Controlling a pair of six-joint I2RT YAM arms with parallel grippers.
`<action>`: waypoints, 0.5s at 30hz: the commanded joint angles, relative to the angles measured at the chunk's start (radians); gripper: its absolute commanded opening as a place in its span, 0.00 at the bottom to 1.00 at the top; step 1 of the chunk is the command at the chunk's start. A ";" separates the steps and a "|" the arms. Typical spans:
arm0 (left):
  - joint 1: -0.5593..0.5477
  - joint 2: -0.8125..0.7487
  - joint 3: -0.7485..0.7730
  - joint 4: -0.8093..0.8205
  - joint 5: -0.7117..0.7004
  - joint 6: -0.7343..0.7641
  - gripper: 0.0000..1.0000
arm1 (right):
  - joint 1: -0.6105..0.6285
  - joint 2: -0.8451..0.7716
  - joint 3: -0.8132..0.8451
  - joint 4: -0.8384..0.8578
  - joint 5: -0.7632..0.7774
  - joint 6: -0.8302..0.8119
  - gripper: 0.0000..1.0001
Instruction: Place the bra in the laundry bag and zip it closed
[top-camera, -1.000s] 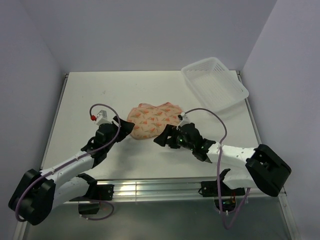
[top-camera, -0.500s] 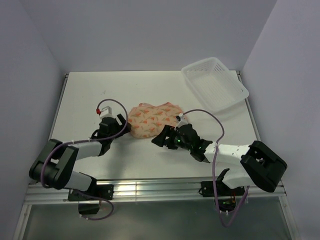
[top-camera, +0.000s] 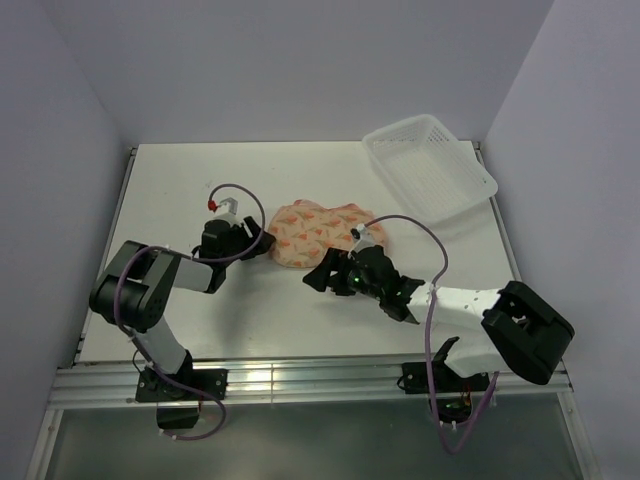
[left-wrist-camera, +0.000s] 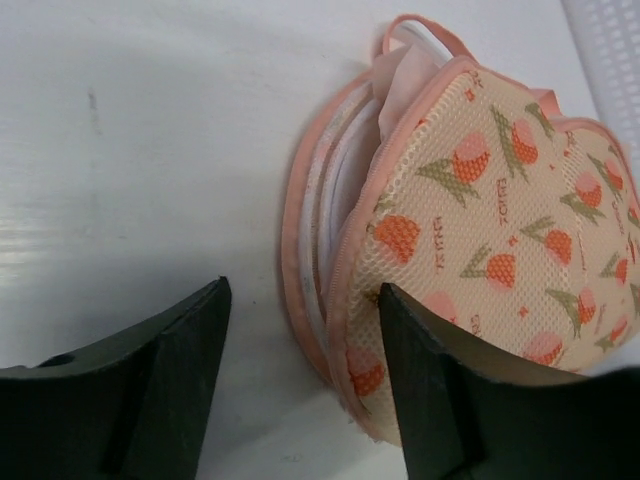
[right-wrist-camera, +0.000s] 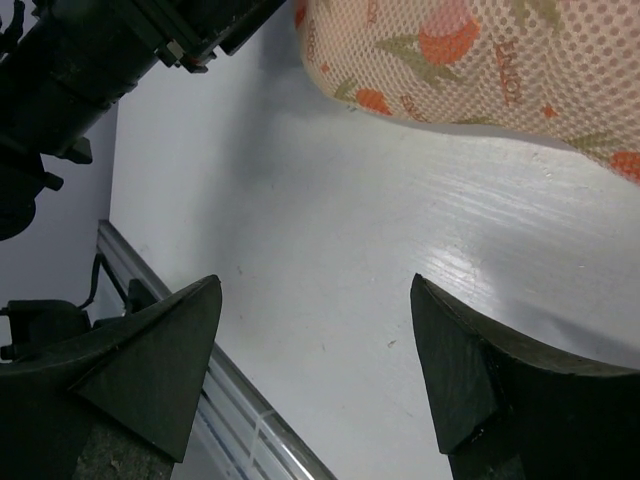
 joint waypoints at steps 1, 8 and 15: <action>0.000 0.054 0.022 0.102 0.132 -0.034 0.66 | 0.005 0.010 0.047 -0.014 0.071 -0.036 0.84; 0.000 0.074 -0.012 0.254 0.123 -0.153 0.00 | -0.005 0.075 0.115 -0.018 0.082 -0.024 0.89; -0.042 -0.068 -0.164 0.282 0.016 -0.317 0.00 | 0.016 0.127 0.064 0.072 0.076 0.064 0.91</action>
